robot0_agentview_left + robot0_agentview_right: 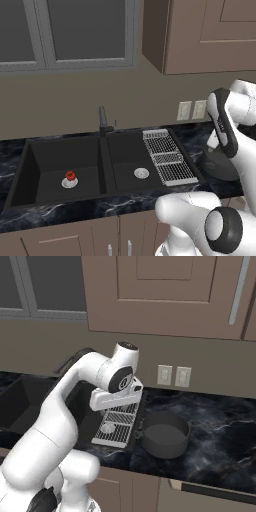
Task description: Dump the bell pepper from the pot into the sink. Then turn on the water and wash the bell pepper. Then turn off the water and put the bell pepper back in the pot.
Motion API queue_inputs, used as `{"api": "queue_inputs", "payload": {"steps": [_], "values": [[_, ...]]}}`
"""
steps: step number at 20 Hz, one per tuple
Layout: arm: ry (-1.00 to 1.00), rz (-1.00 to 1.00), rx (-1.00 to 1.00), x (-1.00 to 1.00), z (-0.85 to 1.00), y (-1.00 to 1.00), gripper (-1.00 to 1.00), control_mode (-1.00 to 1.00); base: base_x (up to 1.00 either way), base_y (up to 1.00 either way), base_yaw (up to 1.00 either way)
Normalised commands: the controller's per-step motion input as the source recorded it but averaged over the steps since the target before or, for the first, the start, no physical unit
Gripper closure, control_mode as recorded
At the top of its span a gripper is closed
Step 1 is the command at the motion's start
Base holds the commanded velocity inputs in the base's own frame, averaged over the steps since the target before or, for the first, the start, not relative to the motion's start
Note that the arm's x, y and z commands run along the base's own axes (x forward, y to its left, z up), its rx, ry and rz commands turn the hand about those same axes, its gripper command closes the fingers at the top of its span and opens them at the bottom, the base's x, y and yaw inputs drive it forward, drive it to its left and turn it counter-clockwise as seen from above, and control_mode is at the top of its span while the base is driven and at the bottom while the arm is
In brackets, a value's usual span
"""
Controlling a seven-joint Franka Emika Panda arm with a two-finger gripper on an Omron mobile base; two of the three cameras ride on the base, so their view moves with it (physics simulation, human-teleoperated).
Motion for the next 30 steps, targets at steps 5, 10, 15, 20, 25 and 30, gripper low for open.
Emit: {"api": "queue_inputs", "payload": {"steps": [5, 10, 15, 20, 25, 30], "values": [[0.00, -0.19, 0.11, -0.10, 0.34, 0.66, -1.00, -1.00, 0.00, 0.00, 0.00], [-0.04, -0.21, 0.07, 0.00, 0.05, 0.67, -1.00, -1.00, 0.00, 0.00, 0.00], [-0.16, -0.22, 0.00, 0.17, 0.00, 0.62, -1.00, -1.00, 0.00, 0.00, 0.00], [-0.24, -0.19, 0.00, 0.28, 0.00, 0.50, -1.00, -1.00, 0.00, 0.00, 0.00], [-0.16, -0.18, 0.00, 0.34, 0.00, 0.36, -1.00, -1.00, 0.00, 0.00, 0.00], [-0.04, -0.10, 0.01, 0.44, 0.00, 0.15, -1.00, -1.00, 0.00, 0.00, 0.00]]}}
